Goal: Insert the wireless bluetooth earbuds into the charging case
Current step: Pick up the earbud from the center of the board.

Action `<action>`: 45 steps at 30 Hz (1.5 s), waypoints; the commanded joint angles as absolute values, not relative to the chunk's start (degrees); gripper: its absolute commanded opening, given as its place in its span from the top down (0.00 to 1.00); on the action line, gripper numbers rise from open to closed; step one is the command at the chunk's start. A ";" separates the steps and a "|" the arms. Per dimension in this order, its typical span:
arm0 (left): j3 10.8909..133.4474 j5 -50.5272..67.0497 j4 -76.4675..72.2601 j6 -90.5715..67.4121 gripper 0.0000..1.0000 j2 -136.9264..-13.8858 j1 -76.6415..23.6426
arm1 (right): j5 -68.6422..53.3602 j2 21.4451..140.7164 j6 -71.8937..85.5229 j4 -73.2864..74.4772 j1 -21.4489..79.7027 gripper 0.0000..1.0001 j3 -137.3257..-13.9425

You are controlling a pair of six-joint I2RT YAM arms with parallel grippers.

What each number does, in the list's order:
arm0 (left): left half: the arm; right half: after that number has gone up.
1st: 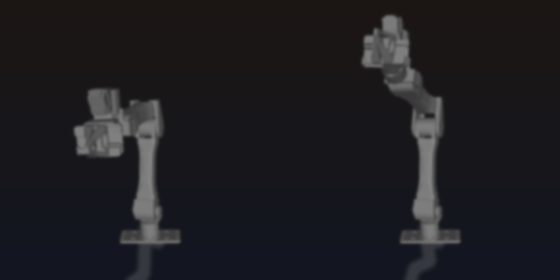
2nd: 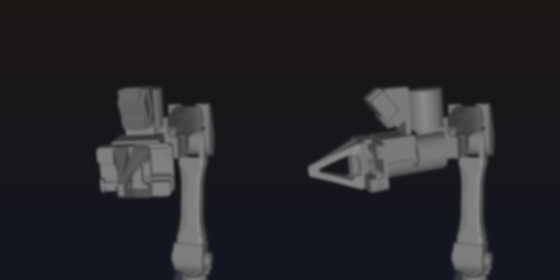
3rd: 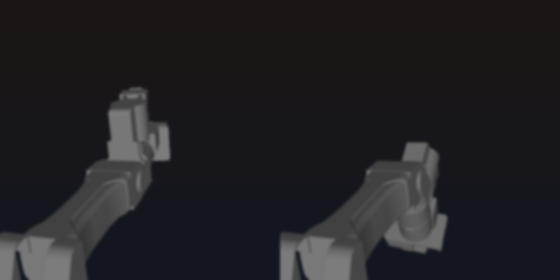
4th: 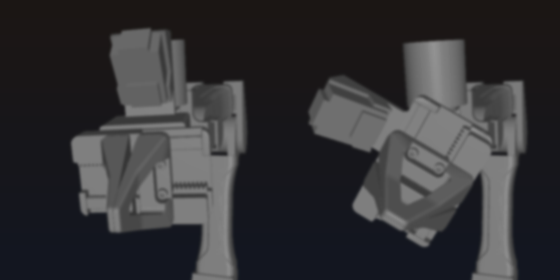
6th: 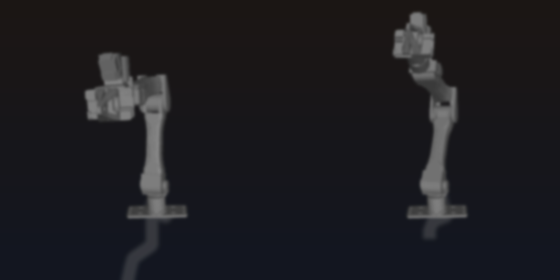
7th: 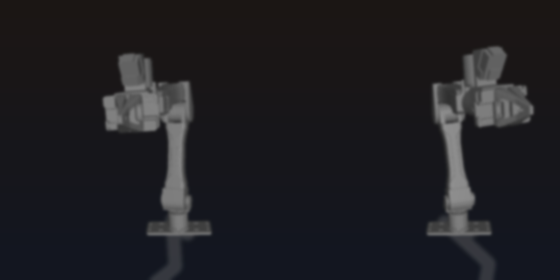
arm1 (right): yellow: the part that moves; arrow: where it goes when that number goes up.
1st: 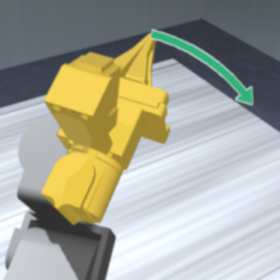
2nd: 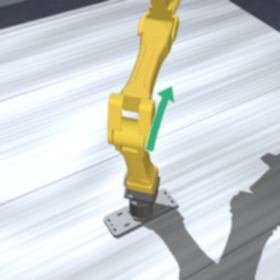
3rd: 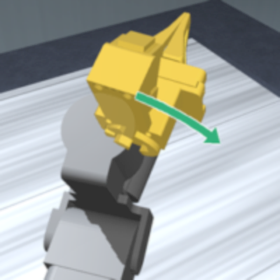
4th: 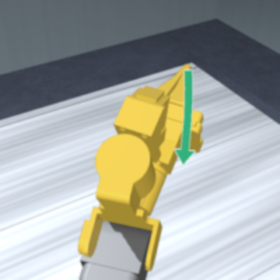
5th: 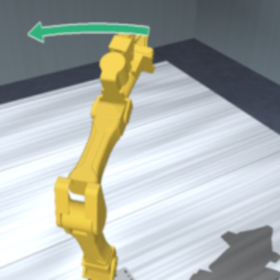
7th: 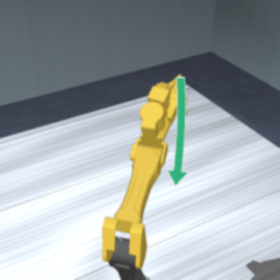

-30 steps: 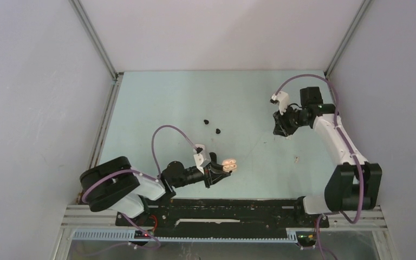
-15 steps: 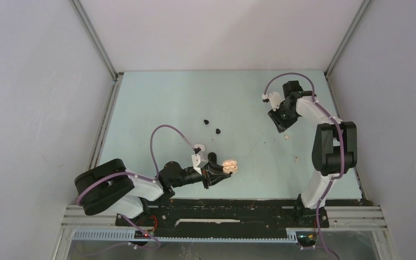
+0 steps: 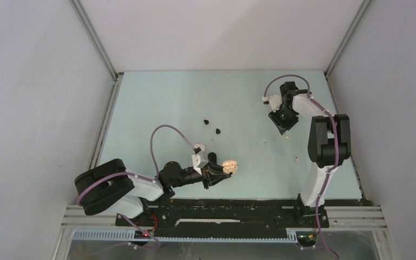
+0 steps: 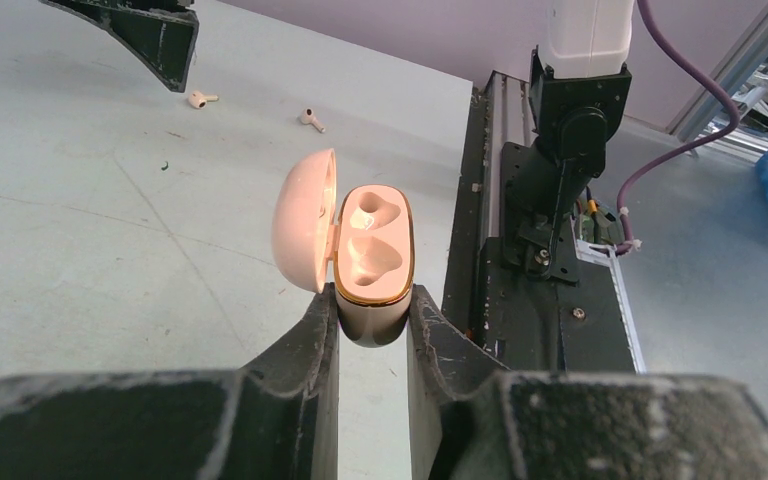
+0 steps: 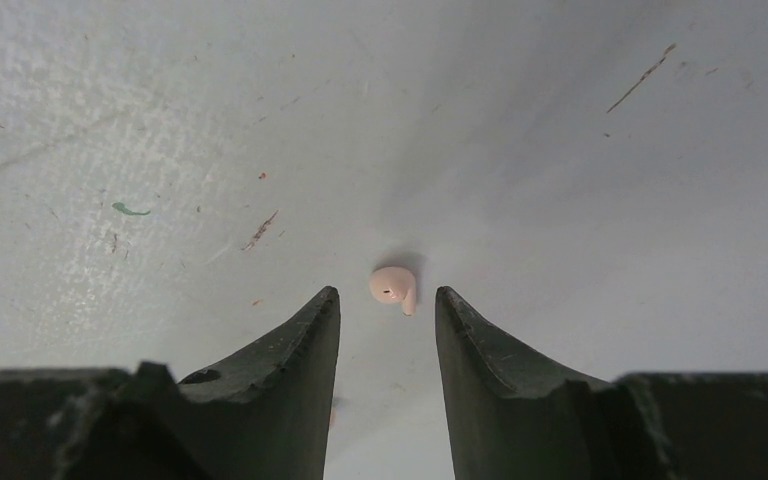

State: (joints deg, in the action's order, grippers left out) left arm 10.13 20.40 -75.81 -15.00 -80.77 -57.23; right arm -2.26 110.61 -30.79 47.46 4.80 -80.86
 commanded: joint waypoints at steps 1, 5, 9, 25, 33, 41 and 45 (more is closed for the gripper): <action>11.03 21.92 -77.50 -15.02 1.00 -79.96 -57.04 | -0.82 111.90 -30.20 49.26 4.62 0.57 -82.88; 11.22 22.19 -77.26 -15.09 0.99 -79.90 -57.04 | -1.23 112.98 -29.78 49.69 4.24 0.57 -82.96; 11.30 22.30 -77.03 -15.11 0.99 -79.98 -57.04 | -1.30 113.96 -29.95 50.16 4.07 0.57 -82.95; 11.64 22.45 -75.95 -14.94 0.99 -80.07 -57.04 | -2.49 116.01 -29.82 50.84 2.59 0.67 -82.97; 11.86 22.57 -75.43 -14.94 0.99 -80.07 -57.04 | -3.33 116.62 -29.87 50.74 2.64 0.67 -83.47; 12.14 22.90 -74.92 -15.01 0.99 -80.33 -57.04 | -3.96 117.50 -29.62 50.59 2.64 0.64 -83.75; 12.22 22.97 -74.81 -15.03 0.99 -80.40 -57.04 | -4.04 117.84 -29.67 50.65 2.64 0.64 -83.98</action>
